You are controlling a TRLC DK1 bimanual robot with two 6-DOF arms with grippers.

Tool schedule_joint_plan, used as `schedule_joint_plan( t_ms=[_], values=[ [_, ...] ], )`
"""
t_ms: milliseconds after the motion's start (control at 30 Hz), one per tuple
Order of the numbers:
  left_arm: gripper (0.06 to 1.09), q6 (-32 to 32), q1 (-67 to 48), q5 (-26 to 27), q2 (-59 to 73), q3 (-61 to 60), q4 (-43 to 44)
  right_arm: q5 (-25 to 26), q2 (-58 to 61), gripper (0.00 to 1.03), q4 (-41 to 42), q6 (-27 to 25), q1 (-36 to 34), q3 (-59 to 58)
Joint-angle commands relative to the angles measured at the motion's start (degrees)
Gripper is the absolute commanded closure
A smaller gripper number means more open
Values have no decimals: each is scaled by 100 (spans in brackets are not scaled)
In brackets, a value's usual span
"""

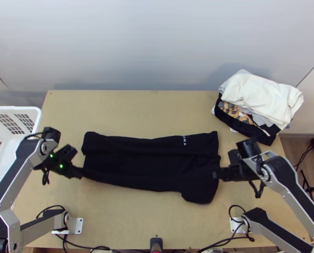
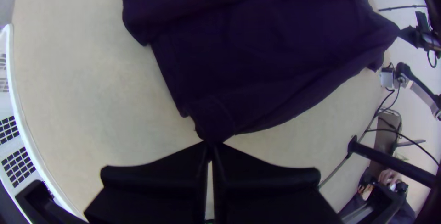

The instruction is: Fold the t-shirt

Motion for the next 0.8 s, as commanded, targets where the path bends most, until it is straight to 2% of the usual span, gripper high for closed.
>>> schedule_joint_plan(
  t_ms=[0, 167, 400, 600, 767],
  values=[
    [105, -327, 39, 262, 256, 884, 103, -44, 200, 100, -156, -237, 147, 1133],
    [105, -485, 180, 262, 599, 1332, 252, -27, 552, 100, 46, -386, -64, 1239],
    [105, -1012, 584, 244, 1118, 1772, 999, 193, 1167, 100, 644, -202, -319, 1432],
    [105, -1232, 479, 236, 1425, 1860, 1254, 263, 1879, 100, 1197, -44, -600, 1582],
    [105, -1346, 215, 236, 1469, 1868, 1289, 439, 2248, 100, 1373, 80, -548, 1863]
  ],
)
